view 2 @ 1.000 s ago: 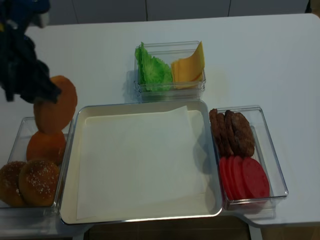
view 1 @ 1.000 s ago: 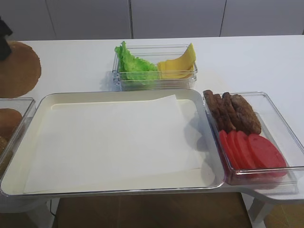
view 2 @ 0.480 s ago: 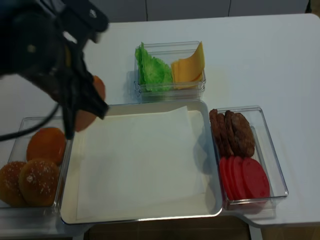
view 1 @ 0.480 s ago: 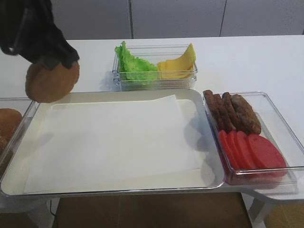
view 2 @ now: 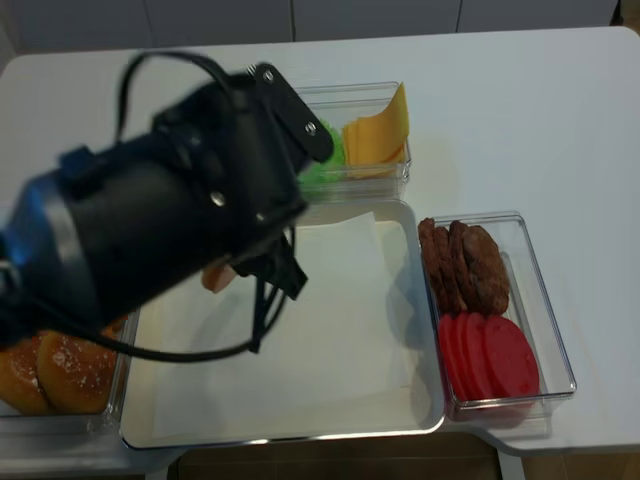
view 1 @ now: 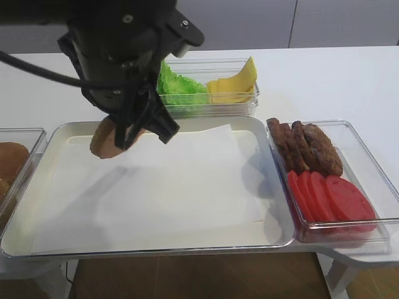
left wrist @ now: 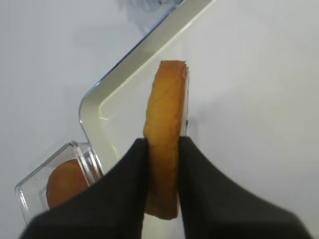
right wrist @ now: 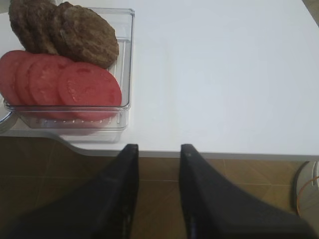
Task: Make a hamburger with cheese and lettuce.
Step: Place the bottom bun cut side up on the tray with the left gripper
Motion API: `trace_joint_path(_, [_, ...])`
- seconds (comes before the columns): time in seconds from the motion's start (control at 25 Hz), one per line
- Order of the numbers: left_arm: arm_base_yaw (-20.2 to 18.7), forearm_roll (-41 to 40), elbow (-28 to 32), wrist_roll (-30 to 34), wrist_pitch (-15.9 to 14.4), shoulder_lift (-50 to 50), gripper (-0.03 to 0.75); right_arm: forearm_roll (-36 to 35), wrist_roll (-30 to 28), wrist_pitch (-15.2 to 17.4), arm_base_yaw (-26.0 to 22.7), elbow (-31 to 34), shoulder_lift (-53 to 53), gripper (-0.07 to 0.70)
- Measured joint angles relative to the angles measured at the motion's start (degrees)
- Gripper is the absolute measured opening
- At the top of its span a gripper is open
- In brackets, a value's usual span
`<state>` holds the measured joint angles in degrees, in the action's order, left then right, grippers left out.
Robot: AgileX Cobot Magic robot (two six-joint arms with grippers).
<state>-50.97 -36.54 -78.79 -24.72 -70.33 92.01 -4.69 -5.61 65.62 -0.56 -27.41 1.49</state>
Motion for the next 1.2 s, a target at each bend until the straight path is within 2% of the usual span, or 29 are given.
trace_joint_path(0.24, [-2.33,-1.50,0.00,-1.42,0.23,4.69,0.127,0.00,0.00,0.00,0.00,0.00,0.00,0.216])
trace_joint_path(0.88, [-2.33,-3.95,0.00,-9.81,0.58,6.23,0.124,0.00,0.00,0.00,0.00,0.00,0.00,0.216])
trace_joint_path(1.2, [-2.33,-3.95,0.00,-10.98,0.58,6.84,0.124,0.00,0.00,0.00,0.00,0.00,0.00,0.216])
